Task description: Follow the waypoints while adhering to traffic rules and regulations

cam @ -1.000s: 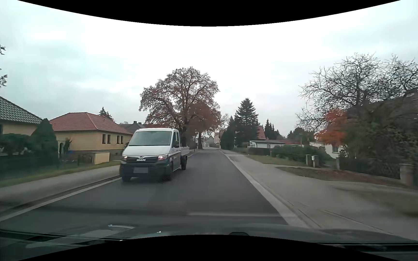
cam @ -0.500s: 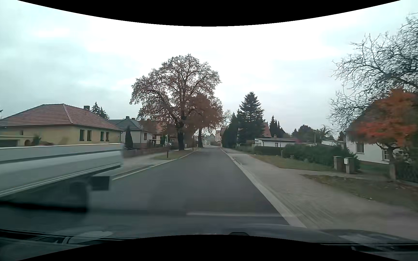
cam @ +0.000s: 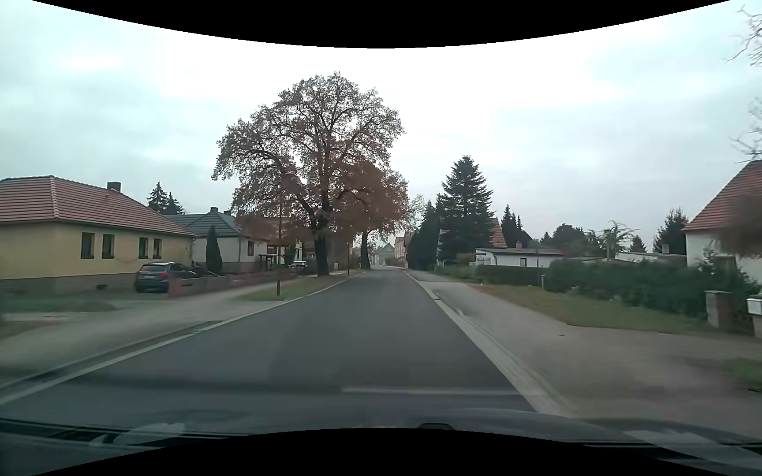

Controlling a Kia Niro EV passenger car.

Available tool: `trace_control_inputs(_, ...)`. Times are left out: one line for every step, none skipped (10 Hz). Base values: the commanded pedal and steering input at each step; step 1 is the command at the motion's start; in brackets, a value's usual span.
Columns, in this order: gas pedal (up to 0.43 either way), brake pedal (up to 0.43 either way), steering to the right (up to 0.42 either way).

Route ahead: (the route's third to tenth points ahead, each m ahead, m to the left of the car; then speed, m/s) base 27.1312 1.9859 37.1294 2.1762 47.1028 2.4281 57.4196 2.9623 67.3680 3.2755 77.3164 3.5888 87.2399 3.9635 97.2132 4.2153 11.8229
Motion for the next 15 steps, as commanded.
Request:
trace_control_inputs(0.189,0.000,-0.004)
trace_control_inputs(0.189,0.000,-0.002)
trace_control_inputs(0.189,0.000,-0.001)
trace_control_inputs(0.189,0.000,-0.001)
trace_control_inputs(0.189,0.000,-0.001)
trace_control_inputs(0.189,0.000,-0.001)
trace_control_inputs(0.189,0.000,-0.001)
trace_control_inputs(0.189,0.000,-0.001)
trace_control_inputs(0.189,0.000,-0.001)
trace_control_inputs(0.189,0.000,-0.001)
trace_control_inputs(0.189,0.000,-0.001)
trace_control_inputs(0.189,0.000,-0.001)
trace_control_inputs(0.189,0.000,-0.001)
trace_control_inputs(0.189,0.000,-0.001)
trace_control_inputs(0.189,0.000,-0.001)
